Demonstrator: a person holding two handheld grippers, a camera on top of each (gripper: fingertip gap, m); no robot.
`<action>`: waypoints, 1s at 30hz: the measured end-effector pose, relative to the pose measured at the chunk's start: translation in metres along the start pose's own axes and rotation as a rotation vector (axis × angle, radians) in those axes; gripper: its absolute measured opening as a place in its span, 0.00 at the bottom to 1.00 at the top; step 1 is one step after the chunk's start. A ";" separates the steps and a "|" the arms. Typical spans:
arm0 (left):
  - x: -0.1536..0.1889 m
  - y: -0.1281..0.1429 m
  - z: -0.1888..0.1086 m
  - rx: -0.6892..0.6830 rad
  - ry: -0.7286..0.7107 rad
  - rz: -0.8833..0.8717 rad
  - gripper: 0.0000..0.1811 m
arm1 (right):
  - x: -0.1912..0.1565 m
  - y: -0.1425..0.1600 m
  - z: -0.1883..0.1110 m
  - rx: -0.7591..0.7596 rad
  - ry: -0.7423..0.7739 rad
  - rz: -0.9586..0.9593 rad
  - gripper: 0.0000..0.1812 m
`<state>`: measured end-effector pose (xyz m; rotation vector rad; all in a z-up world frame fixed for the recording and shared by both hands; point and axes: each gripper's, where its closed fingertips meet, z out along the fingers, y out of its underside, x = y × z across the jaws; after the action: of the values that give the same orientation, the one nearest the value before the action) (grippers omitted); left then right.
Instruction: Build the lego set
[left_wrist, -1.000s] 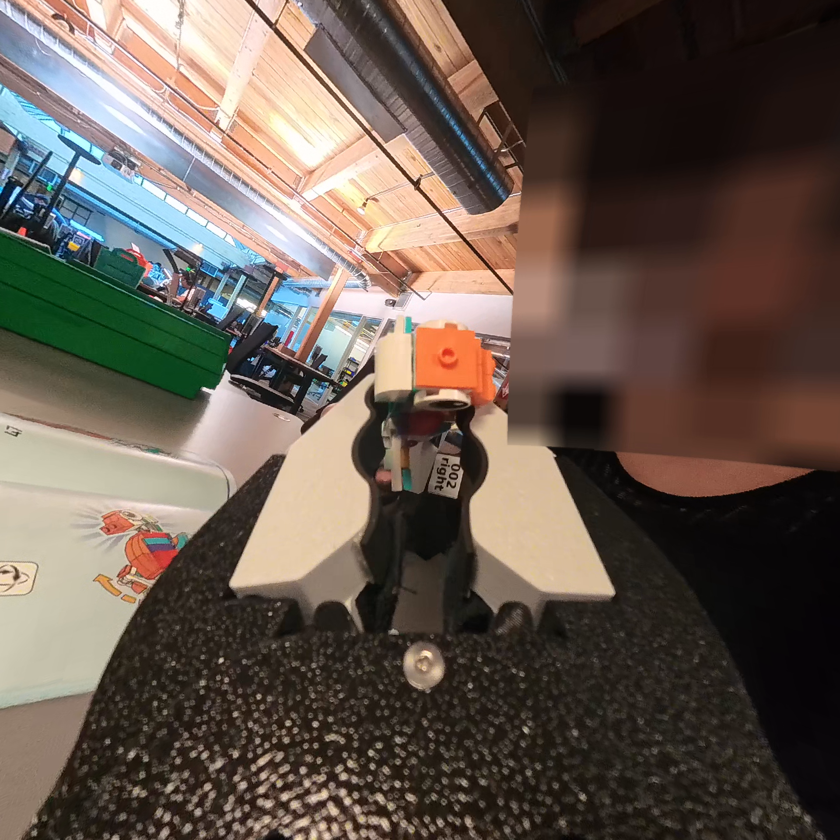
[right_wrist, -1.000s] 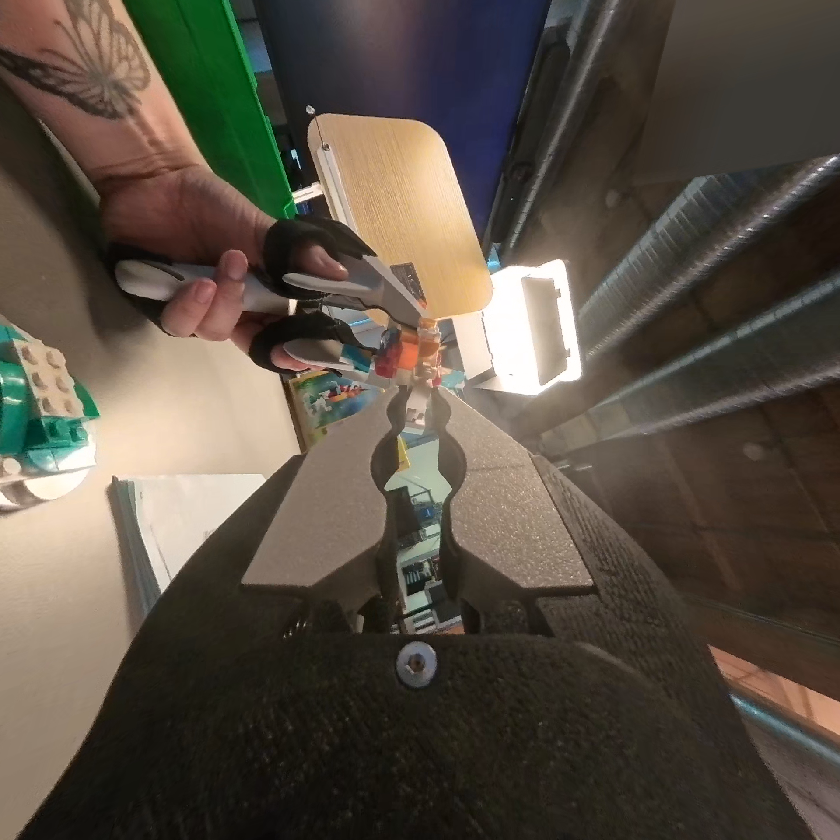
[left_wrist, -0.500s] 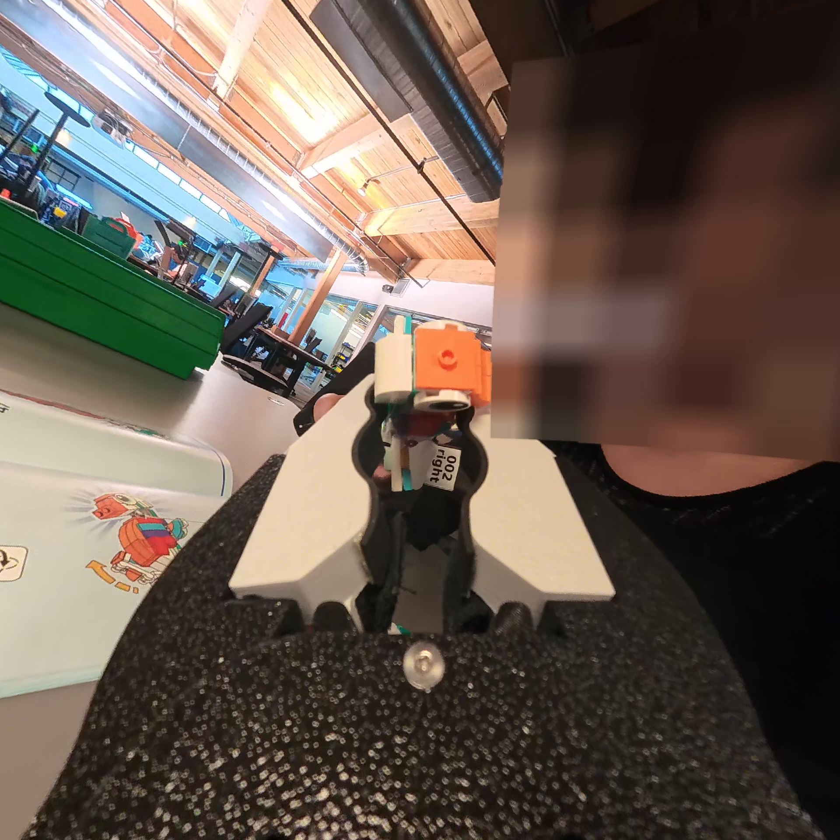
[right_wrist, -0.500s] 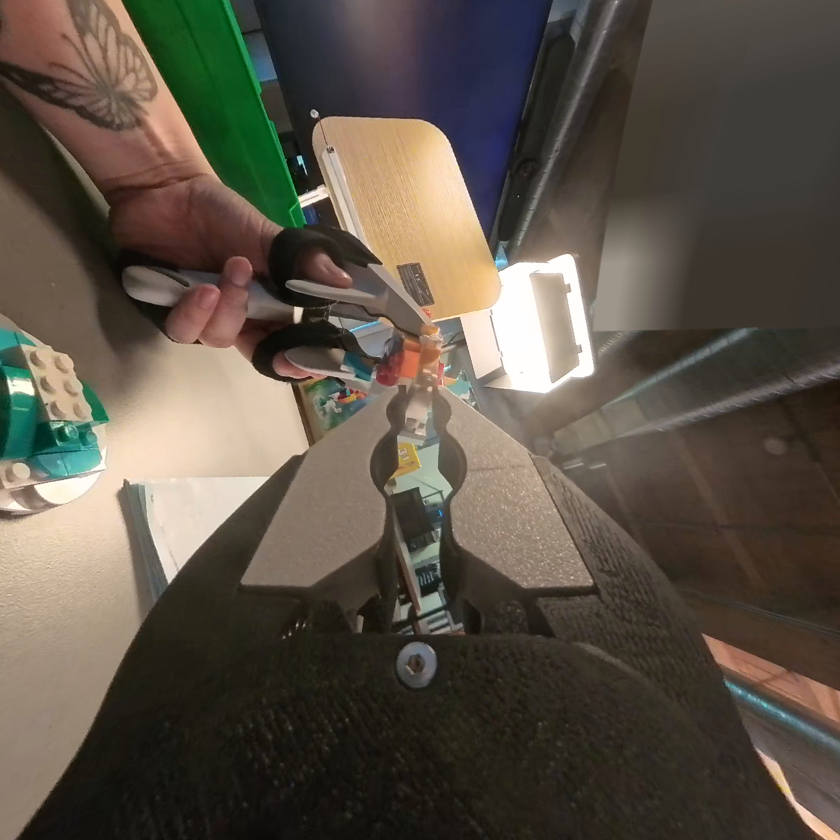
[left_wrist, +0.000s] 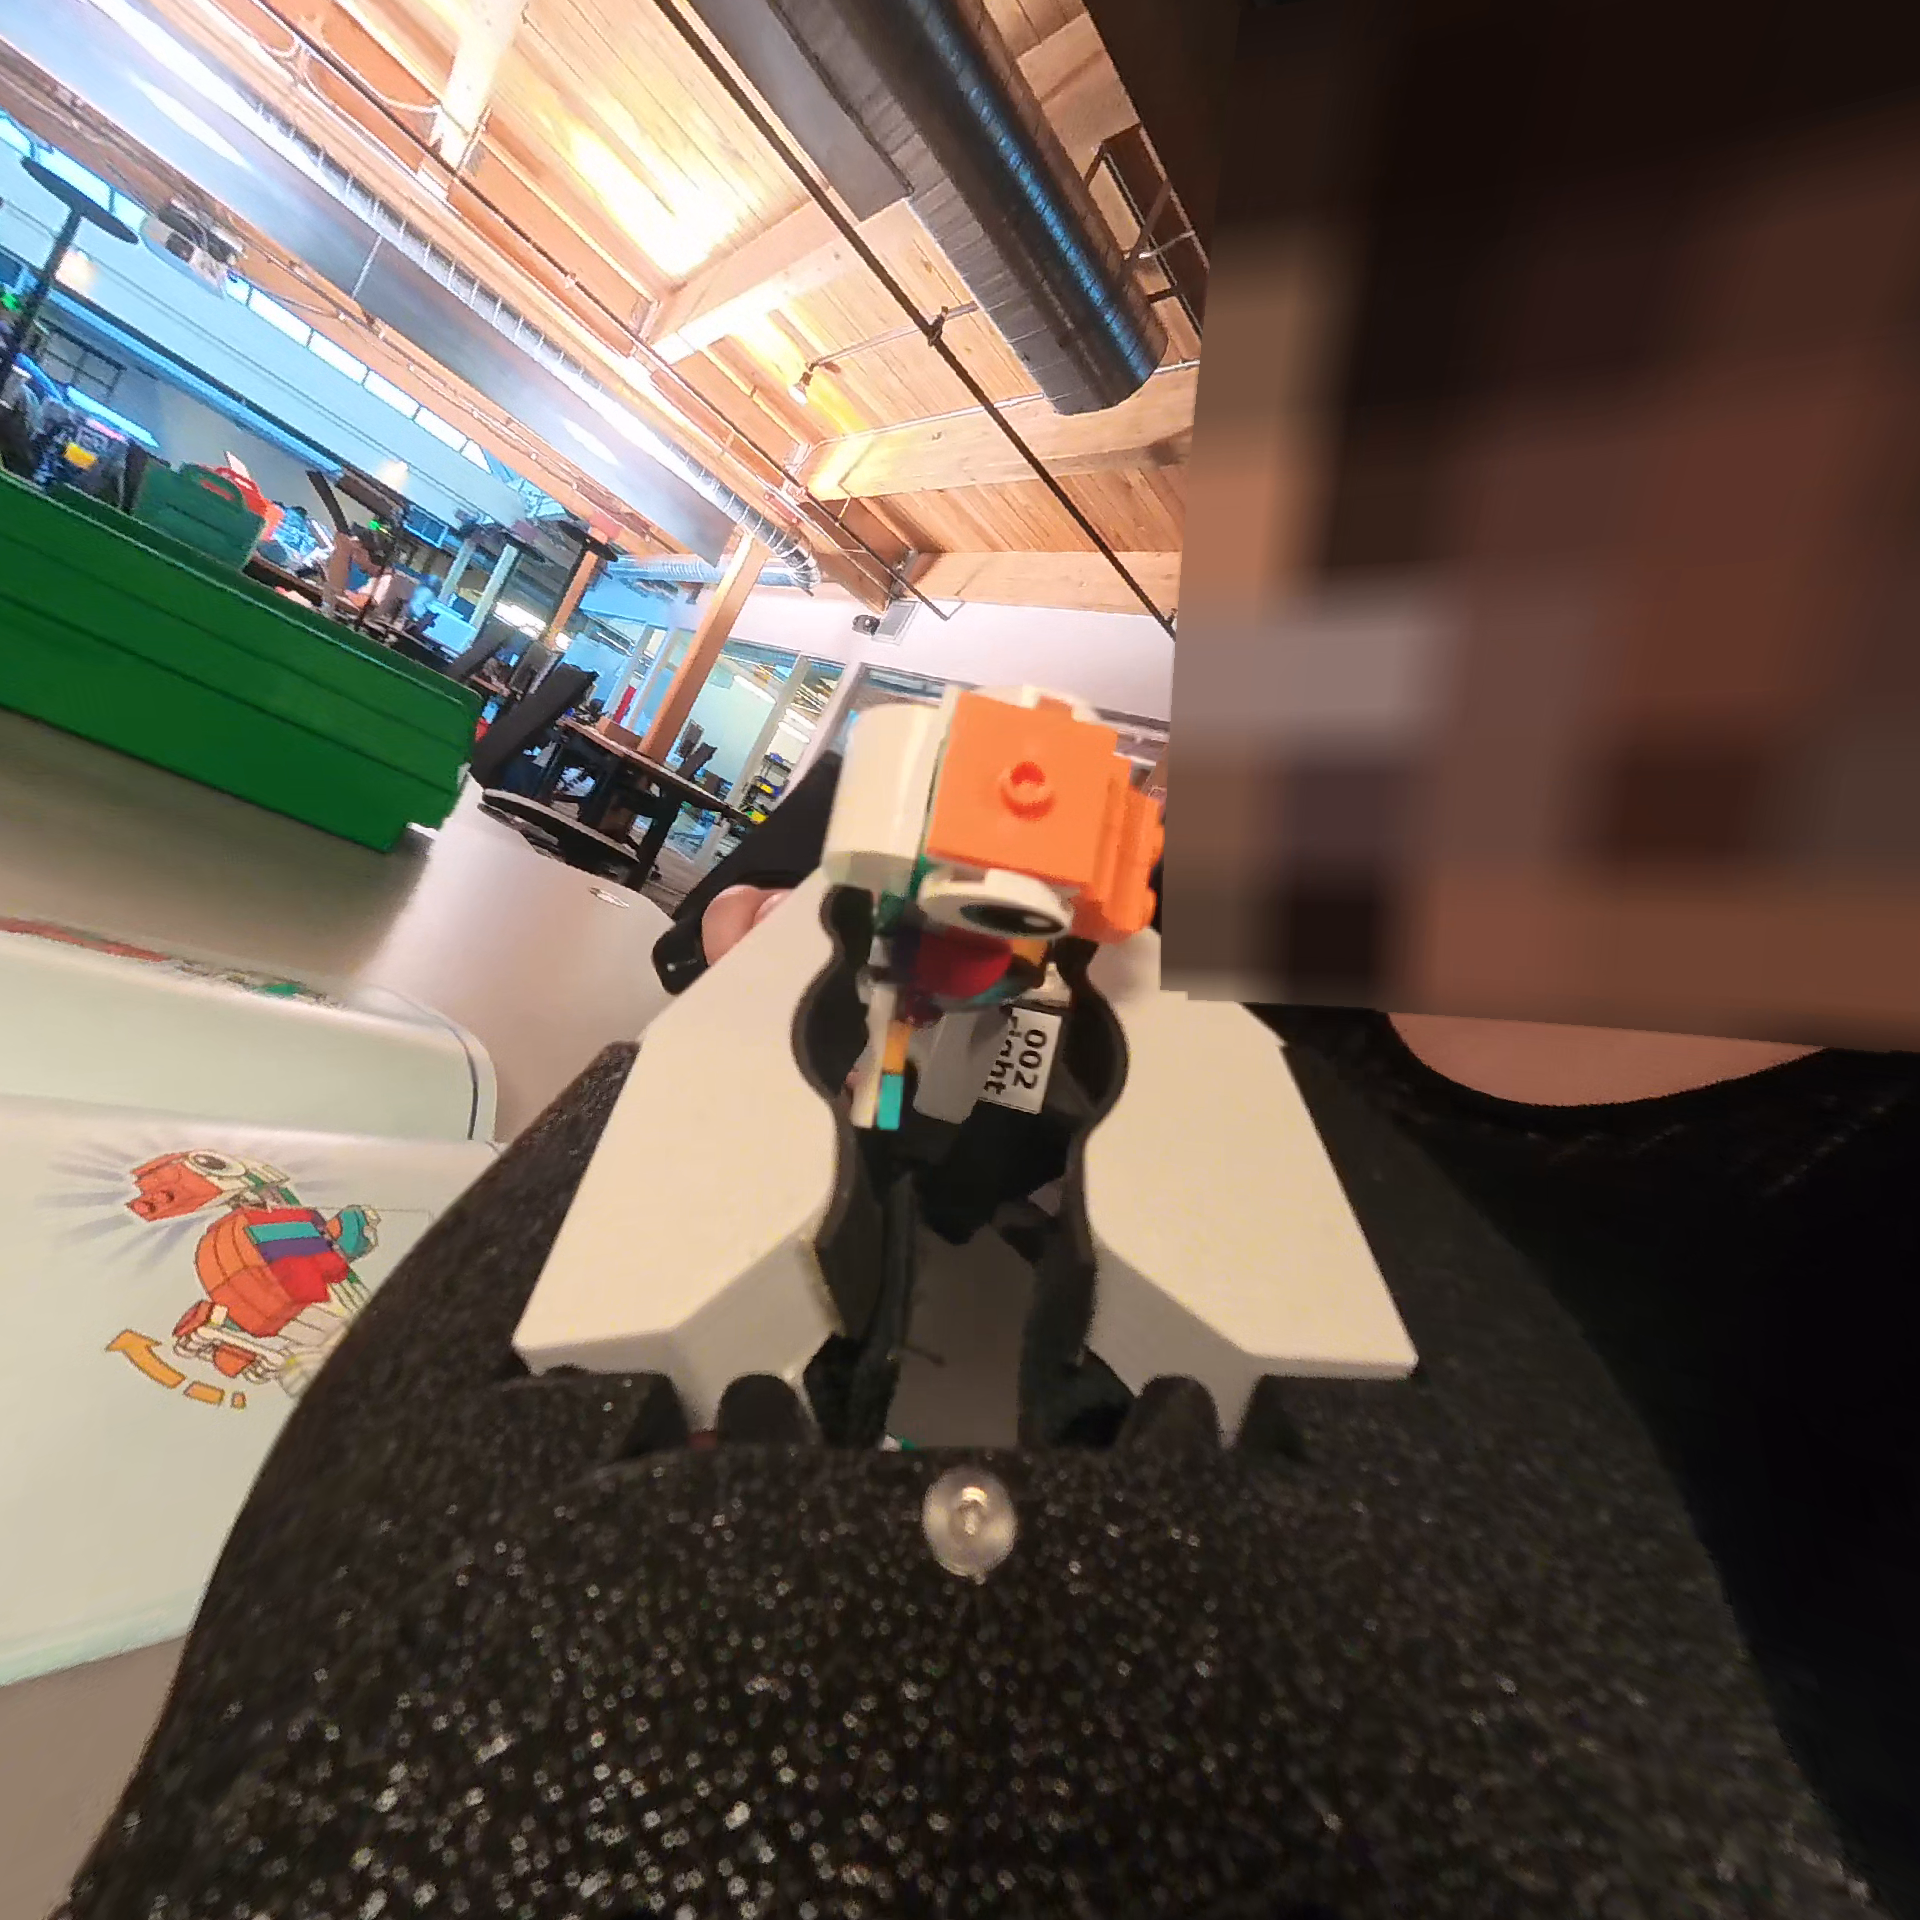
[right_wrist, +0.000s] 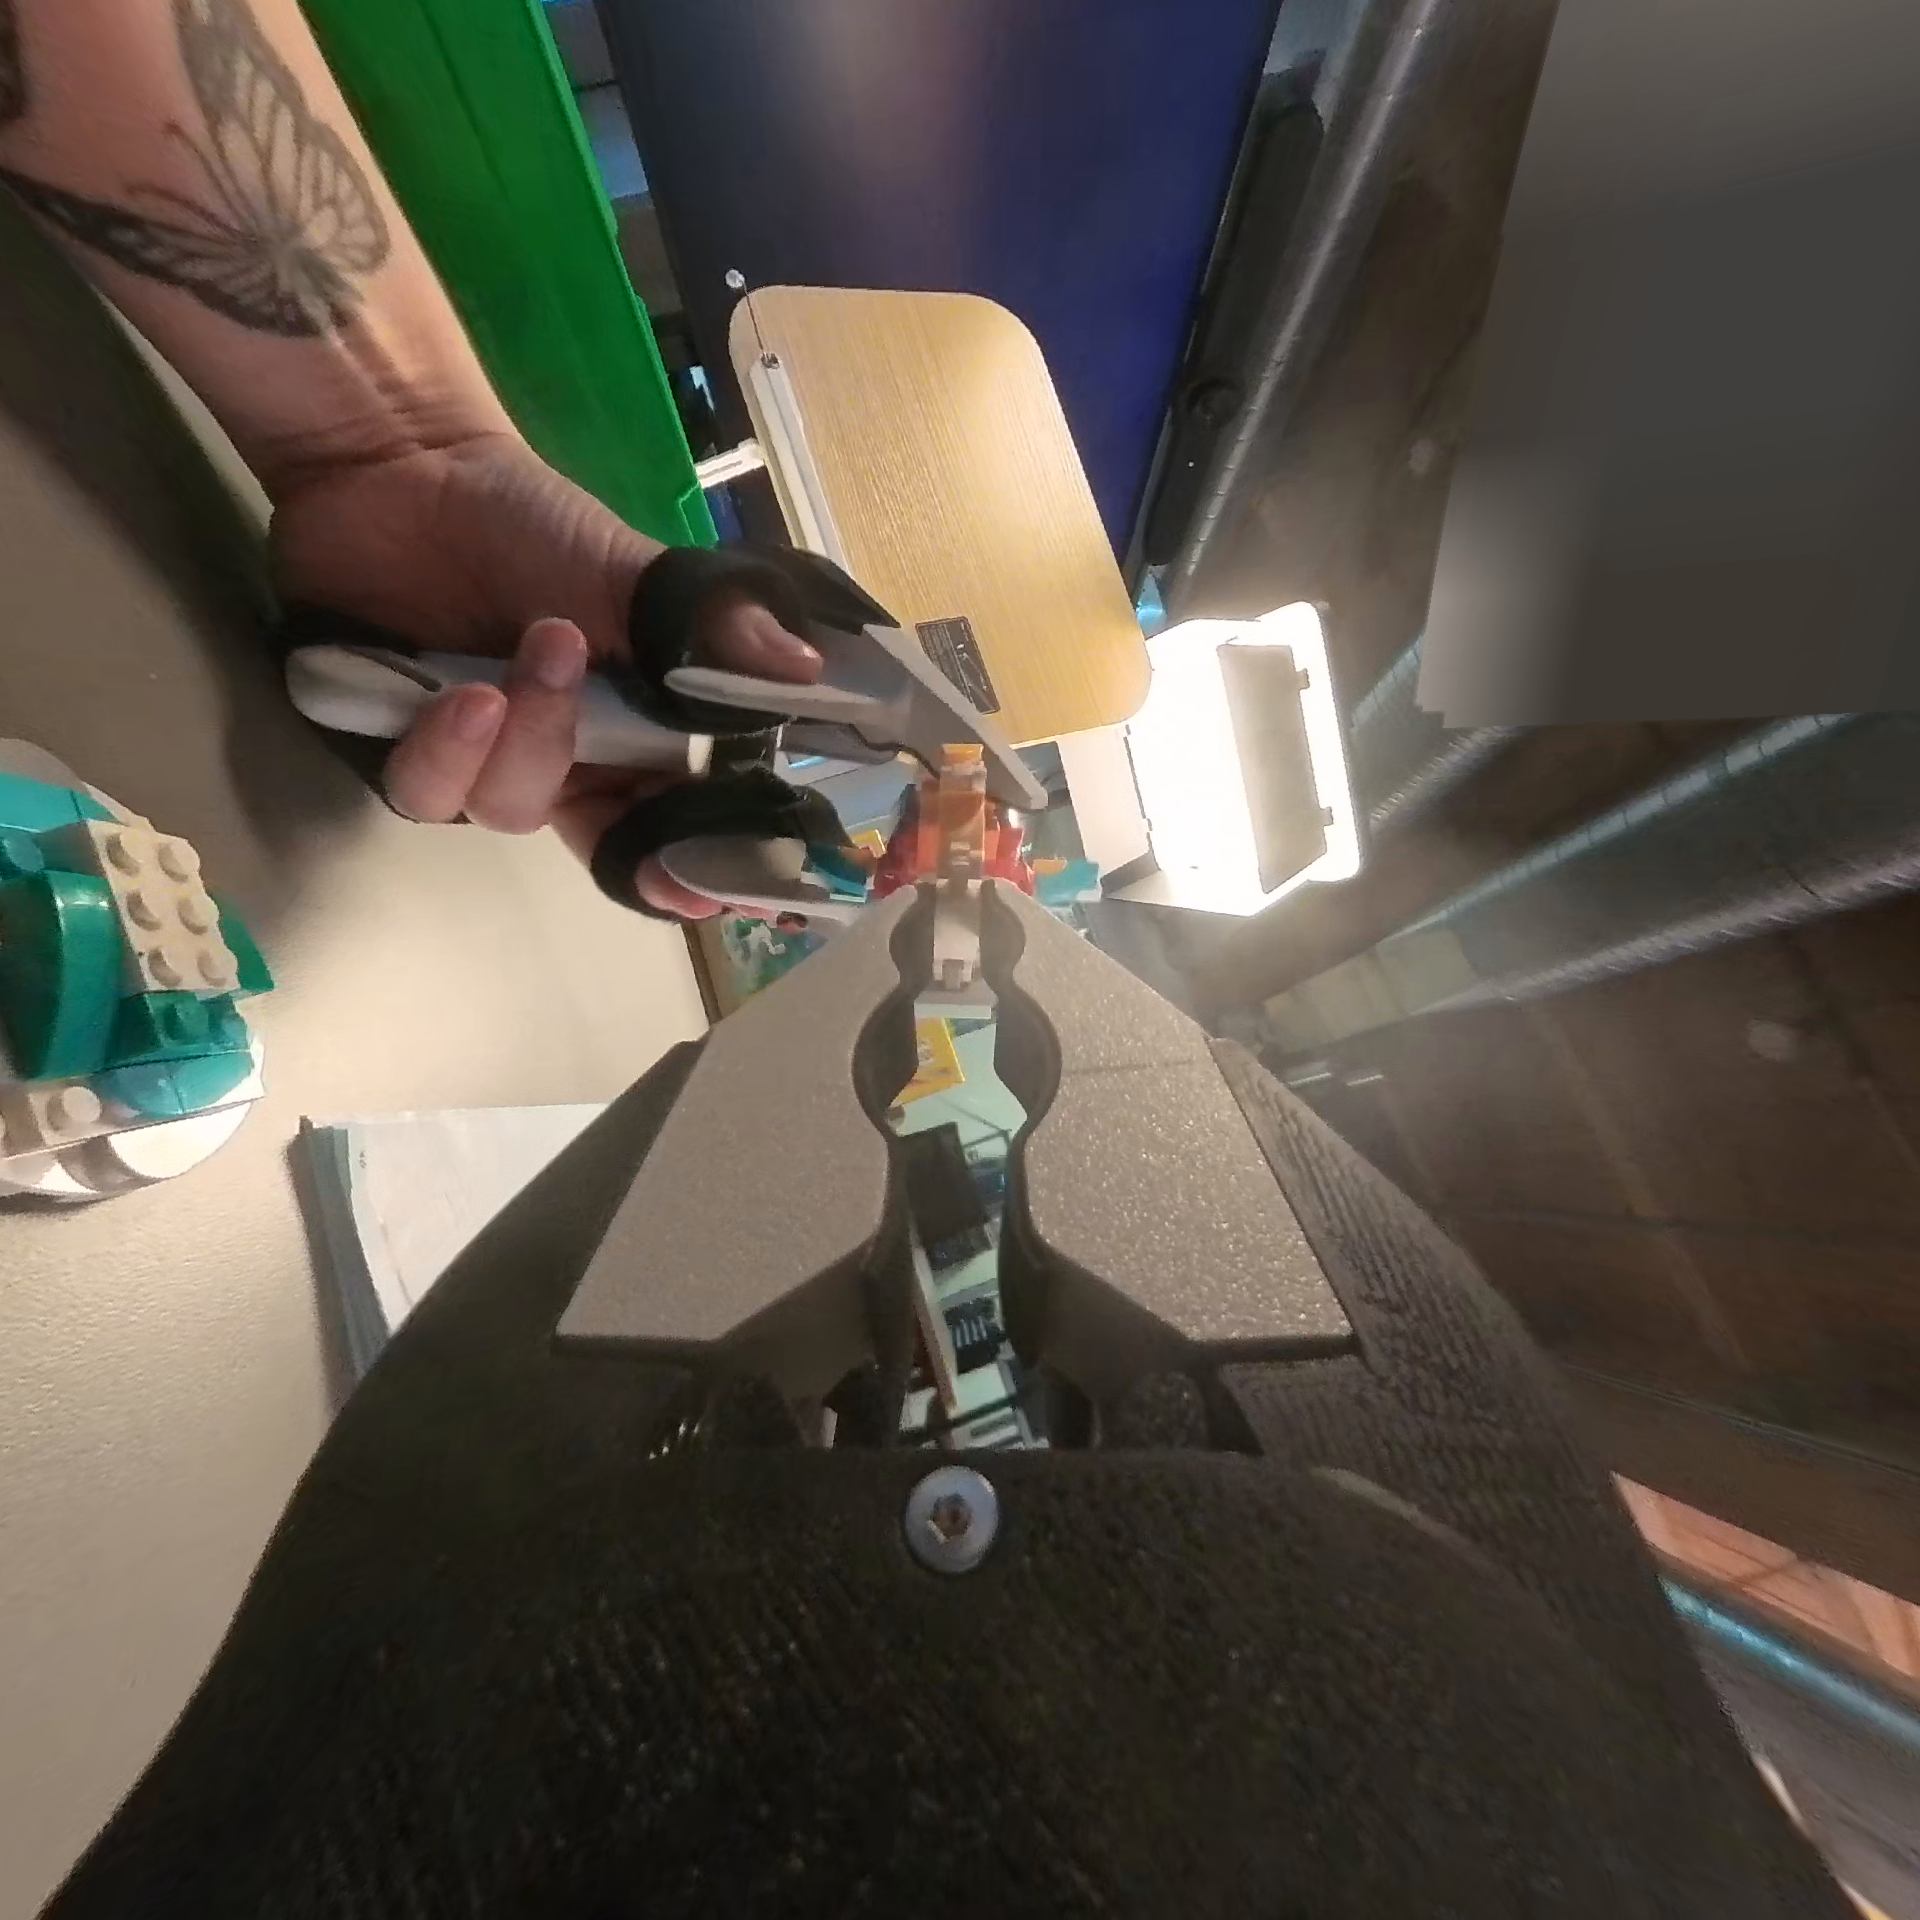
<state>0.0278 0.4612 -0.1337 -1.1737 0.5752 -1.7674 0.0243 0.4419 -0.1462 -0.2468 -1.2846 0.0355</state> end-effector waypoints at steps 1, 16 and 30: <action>0.001 0.000 0.000 -0.003 -0.002 0.022 0.18 | 0.000 -0.001 0.000 0.001 0.001 0.005 0.03; 0.010 -0.037 -0.028 0.158 -0.043 0.161 0.17 | 0.025 -0.025 -0.001 0.145 -0.056 0.665 0.03; -0.064 0.021 -0.065 -0.119 -0.705 -0.296 0.17 | 0.038 0.044 -0.001 0.284 -0.329 2.122 0.03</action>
<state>-0.0131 0.5007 -0.2085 -1.9155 0.0834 -1.4157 0.0409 0.4909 -0.1199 -1.2713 -0.7606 2.0772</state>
